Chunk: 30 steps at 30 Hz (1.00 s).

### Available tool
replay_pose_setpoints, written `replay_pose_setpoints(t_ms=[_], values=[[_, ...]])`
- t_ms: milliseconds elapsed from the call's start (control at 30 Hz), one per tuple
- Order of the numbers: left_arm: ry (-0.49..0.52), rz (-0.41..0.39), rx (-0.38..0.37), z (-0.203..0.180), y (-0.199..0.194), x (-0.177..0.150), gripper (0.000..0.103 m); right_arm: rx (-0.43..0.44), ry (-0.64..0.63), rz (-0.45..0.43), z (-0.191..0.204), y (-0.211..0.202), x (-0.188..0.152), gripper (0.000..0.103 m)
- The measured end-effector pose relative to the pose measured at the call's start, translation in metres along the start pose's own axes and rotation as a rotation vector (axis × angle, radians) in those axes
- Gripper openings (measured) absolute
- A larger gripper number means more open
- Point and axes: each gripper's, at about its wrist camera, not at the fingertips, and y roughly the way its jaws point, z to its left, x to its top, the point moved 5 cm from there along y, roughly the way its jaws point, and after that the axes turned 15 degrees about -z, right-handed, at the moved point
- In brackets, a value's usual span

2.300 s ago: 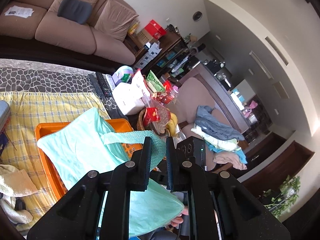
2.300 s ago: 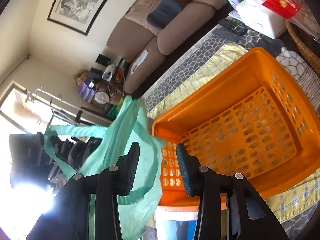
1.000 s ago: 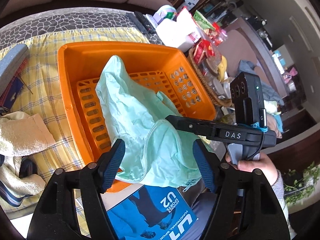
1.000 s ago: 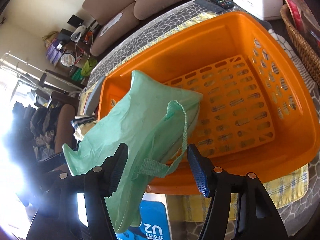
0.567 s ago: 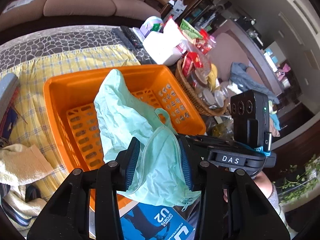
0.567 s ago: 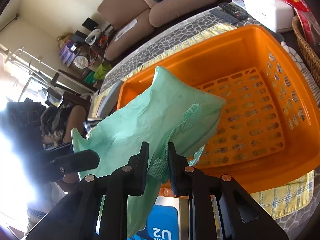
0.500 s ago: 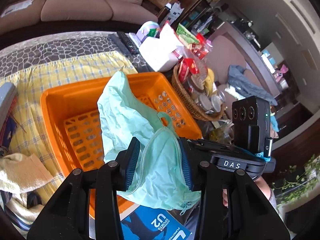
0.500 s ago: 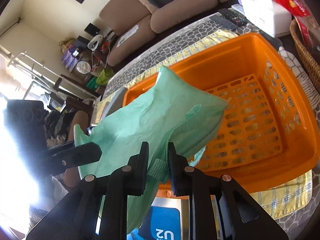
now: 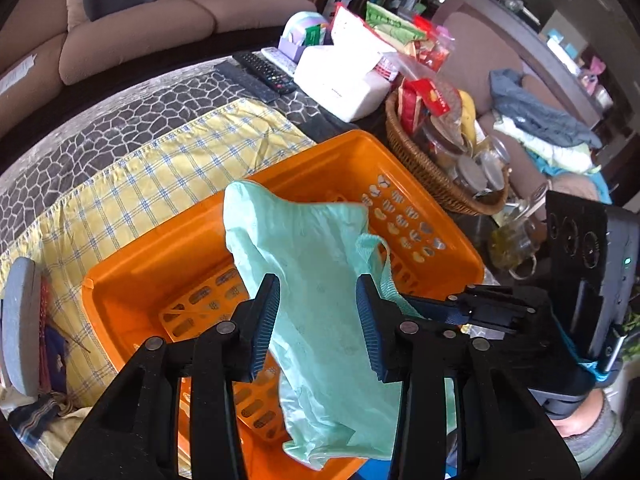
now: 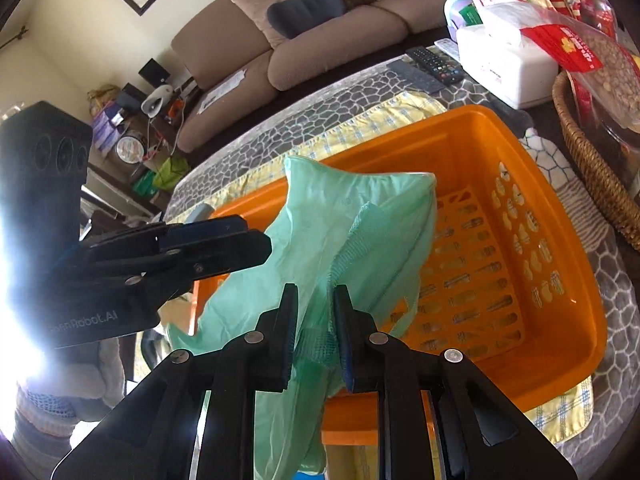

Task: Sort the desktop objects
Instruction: 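Lower the green bag into the orange basket and open the right gripper, then push the green bag down inside the orange basket with the right gripper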

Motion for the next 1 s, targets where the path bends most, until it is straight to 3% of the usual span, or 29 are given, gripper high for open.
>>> replay_pose_setpoints(t_ms=[67,100,133,167,200,367,467,667,1000], values=[[-0.045,-0.013,-0.027,0.006,-0.010,-0.003,0.041,-0.030,-0.026,0.031,-0.004,0.004,-0.004,0.021],[-0.064,-0.023,-0.038,0.009,-0.017,-0.005,0.045,-0.036,-0.038,0.033,-0.007,0.001,-0.003,0.028],[-0.081,-0.032,-0.057,0.009,-0.026,-0.007,0.057,-0.044,-0.054,0.028,-0.010,-0.004,-0.002,0.035],[-0.096,-0.043,-0.075,0.009,-0.035,-0.011,0.067,-0.057,-0.076,0.014,-0.013,-0.011,0.001,0.050],[-0.108,-0.053,-0.075,0.009,-0.044,-0.013,0.071,-0.071,-0.095,-0.004,-0.016,-0.018,0.006,0.060],[-0.165,-0.086,-0.110,0.000,-0.082,-0.033,0.071,-0.096,-0.127,-0.042,-0.028,-0.028,0.038,0.063],[-0.205,-0.077,-0.144,-0.011,-0.088,-0.049,0.071,-0.091,-0.165,0.000,-0.026,-0.006,0.050,0.064],[-0.258,-0.053,-0.105,-0.014,-0.073,-0.070,0.068,-0.076,-0.220,0.103,-0.012,0.055,0.052,0.064],[-0.295,-0.048,-0.054,-0.005,-0.044,-0.084,0.060,-0.039,-0.360,0.131,0.022,0.115,0.060,0.063]])
